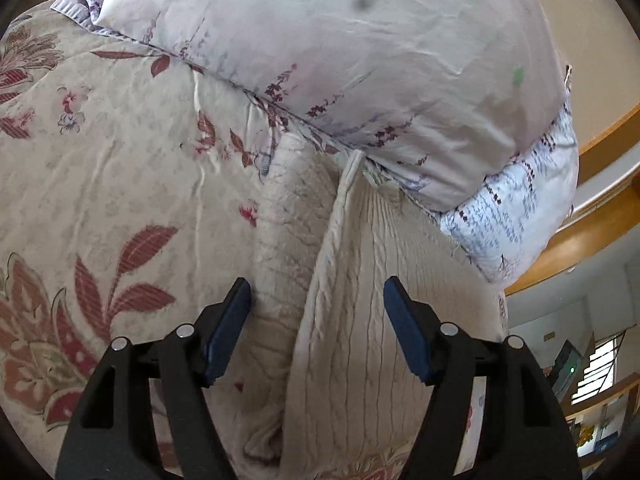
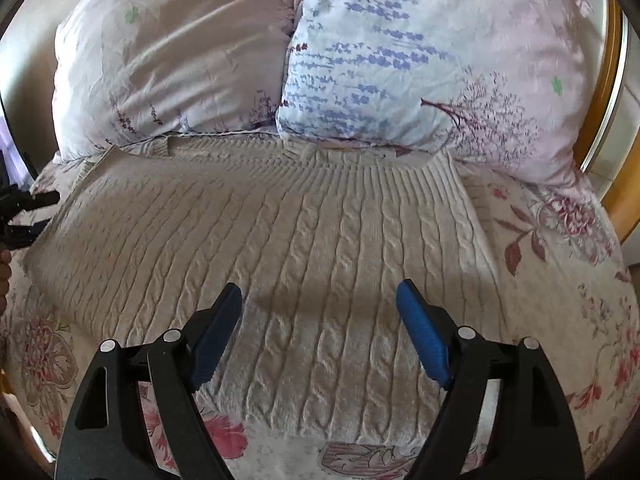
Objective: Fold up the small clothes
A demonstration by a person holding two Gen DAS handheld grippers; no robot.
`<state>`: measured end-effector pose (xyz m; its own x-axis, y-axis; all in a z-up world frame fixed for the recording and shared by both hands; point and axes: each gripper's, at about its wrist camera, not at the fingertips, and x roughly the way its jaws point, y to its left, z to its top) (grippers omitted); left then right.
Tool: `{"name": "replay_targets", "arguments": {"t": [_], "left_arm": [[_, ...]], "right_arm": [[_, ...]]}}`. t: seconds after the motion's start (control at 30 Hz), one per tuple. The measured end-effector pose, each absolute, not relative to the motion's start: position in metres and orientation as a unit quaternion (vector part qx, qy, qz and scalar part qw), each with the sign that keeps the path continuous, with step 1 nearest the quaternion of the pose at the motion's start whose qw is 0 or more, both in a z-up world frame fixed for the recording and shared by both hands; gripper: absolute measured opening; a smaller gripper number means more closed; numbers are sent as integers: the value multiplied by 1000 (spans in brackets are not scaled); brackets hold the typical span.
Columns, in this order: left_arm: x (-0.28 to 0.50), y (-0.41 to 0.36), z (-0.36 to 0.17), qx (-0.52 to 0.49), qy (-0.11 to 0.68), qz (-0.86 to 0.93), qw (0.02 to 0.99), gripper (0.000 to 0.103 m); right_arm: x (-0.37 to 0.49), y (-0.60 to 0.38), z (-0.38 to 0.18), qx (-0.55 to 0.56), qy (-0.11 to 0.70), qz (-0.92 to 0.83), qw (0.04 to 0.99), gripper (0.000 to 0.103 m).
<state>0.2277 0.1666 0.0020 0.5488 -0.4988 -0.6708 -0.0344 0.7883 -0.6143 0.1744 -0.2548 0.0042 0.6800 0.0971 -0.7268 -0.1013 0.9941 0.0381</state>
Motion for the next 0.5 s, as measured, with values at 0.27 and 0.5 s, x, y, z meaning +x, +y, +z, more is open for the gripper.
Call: {"name": "replay_targets", "arguments": {"t": [0.27,0.5], "left_arm": [[236,162,1,-305,451,-141,827,65],[242,152,-2,-315,456,-141,821,49]], "right_arm": [[184,-250,-1,-13,398,52,916,82],[182,-253,-1,-1,396,55,916,83]]}}
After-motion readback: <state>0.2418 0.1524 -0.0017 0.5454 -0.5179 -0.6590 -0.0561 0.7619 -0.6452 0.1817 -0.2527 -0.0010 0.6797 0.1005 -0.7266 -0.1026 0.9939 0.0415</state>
